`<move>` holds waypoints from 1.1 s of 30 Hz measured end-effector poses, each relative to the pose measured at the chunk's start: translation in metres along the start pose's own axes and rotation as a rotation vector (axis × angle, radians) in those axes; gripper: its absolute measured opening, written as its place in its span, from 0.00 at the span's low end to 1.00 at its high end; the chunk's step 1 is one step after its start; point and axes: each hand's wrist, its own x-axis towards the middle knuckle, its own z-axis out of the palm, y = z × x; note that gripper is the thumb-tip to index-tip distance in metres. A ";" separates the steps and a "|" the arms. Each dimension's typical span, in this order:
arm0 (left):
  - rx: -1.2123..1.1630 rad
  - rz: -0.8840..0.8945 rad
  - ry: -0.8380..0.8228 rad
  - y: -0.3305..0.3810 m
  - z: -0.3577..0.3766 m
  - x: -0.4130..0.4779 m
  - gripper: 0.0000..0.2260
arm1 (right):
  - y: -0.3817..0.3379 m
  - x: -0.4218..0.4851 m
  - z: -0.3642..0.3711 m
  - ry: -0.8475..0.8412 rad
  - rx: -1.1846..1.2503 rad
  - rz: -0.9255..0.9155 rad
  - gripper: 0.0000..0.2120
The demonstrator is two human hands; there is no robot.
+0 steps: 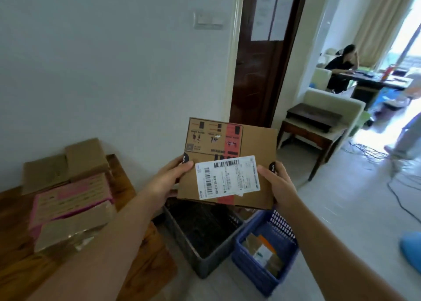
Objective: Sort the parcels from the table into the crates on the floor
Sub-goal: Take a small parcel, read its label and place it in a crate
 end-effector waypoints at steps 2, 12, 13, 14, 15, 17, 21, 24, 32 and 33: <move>-0.004 -0.005 -0.056 -0.002 0.031 0.014 0.05 | -0.003 0.009 -0.029 0.032 0.004 0.005 0.13; -0.025 -0.070 -0.168 -0.021 0.211 0.111 0.08 | -0.013 0.079 -0.200 0.145 -0.007 0.061 0.19; -0.017 -0.076 -0.173 -0.023 0.222 0.121 0.08 | -0.010 0.088 -0.210 0.151 -0.007 0.077 0.20; -0.008 -0.079 -0.176 -0.026 0.233 0.131 0.08 | -0.006 0.097 -0.218 0.160 -0.003 0.093 0.20; 0.001 -0.077 -0.180 -0.029 0.242 0.142 0.09 | -0.001 0.107 -0.226 0.173 0.002 0.104 0.20; 0.027 -0.075 -0.189 -0.035 0.258 0.164 0.11 | 0.012 0.128 -0.237 0.202 0.015 0.128 0.20; 0.111 -0.141 -0.228 -0.055 0.286 0.228 0.13 | 0.042 0.178 -0.258 0.257 0.004 0.196 0.17; 0.130 -0.220 -0.269 -0.074 0.305 0.279 0.14 | 0.063 0.214 -0.272 0.322 0.001 0.289 0.14; 0.229 -0.400 -0.343 -0.142 0.361 0.401 0.09 | 0.134 0.300 -0.313 0.464 -0.043 0.528 0.17; 0.250 -0.422 -0.347 -0.155 0.367 0.411 0.11 | 0.148 0.305 -0.318 0.473 -0.041 0.566 0.17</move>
